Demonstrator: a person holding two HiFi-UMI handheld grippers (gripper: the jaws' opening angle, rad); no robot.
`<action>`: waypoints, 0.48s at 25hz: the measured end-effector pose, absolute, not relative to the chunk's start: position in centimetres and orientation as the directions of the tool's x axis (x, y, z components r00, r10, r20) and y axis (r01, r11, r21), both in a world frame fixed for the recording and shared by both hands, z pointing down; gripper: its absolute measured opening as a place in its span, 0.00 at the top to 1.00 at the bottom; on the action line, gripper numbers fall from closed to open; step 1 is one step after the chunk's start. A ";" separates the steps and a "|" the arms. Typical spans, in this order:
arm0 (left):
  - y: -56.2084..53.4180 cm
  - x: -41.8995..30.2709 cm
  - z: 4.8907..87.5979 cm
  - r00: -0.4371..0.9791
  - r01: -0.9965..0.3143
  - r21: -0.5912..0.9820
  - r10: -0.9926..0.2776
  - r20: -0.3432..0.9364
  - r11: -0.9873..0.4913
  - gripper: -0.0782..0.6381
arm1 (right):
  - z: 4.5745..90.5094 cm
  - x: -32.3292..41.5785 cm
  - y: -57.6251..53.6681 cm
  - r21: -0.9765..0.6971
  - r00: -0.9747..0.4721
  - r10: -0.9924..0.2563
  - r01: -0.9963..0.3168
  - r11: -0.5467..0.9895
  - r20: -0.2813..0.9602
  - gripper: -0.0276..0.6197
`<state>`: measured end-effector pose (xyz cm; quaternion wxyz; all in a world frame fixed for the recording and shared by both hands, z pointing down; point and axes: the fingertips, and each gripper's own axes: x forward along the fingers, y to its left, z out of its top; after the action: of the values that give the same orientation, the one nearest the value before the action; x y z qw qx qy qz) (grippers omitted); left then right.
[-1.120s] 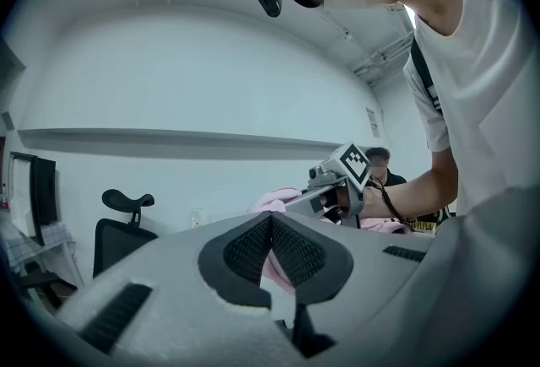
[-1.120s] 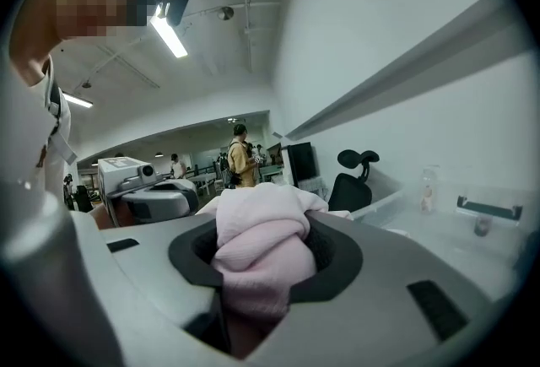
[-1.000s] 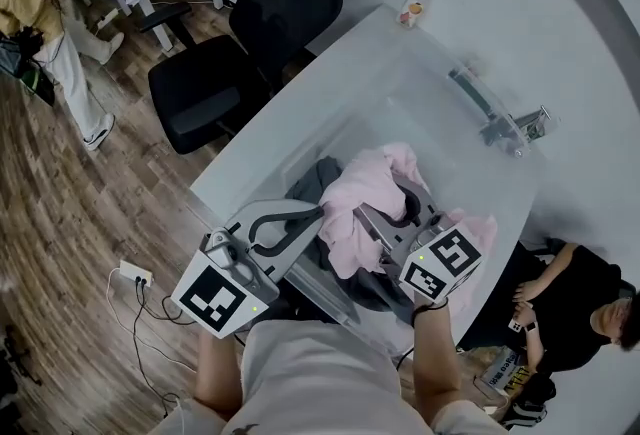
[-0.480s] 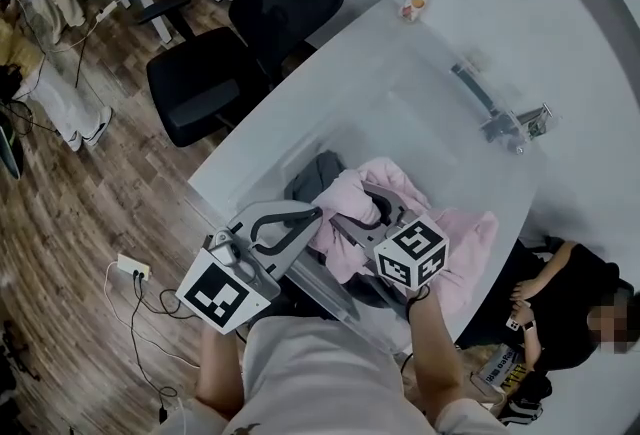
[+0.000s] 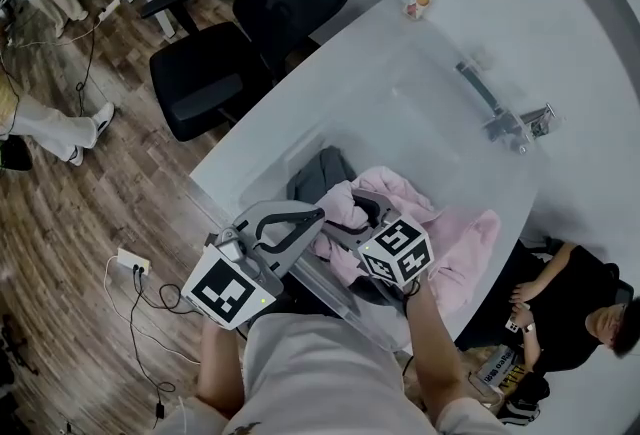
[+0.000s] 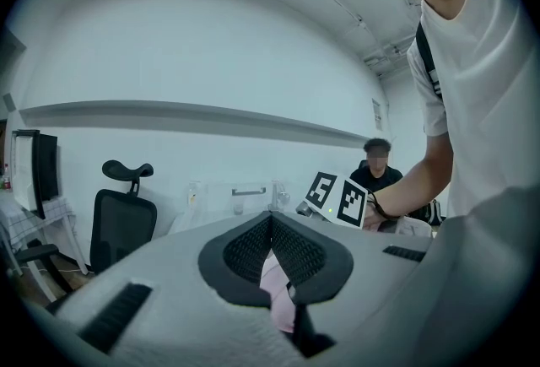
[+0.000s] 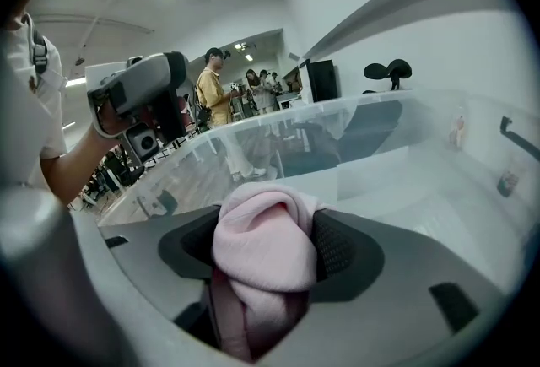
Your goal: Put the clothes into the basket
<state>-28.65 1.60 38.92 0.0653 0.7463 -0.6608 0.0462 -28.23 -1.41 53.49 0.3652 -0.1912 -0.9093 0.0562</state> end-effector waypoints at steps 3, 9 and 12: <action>1.6 -28.5 39.6 0.127 -0.992 0.044 -0.976 0.177 -0.121 0.88 | 54.9 -27.7 -0.8 -0.244 -0.622 0.398 0.321 0.915 0.674 0.54; 1.8 -27.7 40.4 0.133 -0.991 0.047 -0.968 0.212 -0.126 0.88 | 58.1 -26.0 0.5 -0.237 -0.524 0.404 0.358 0.903 0.750 0.50; 2.0 -27.6 40.5 0.139 -0.990 0.043 -0.967 0.215 -0.133 0.88 | 58.4 -25.9 1.1 -0.228 -0.508 0.406 0.375 0.898 0.760 0.47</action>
<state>-27.63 2.05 40.48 0.0873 0.7495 -0.6527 0.0672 -25.93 1.14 58.44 0.4420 -0.2249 -0.8682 0.0171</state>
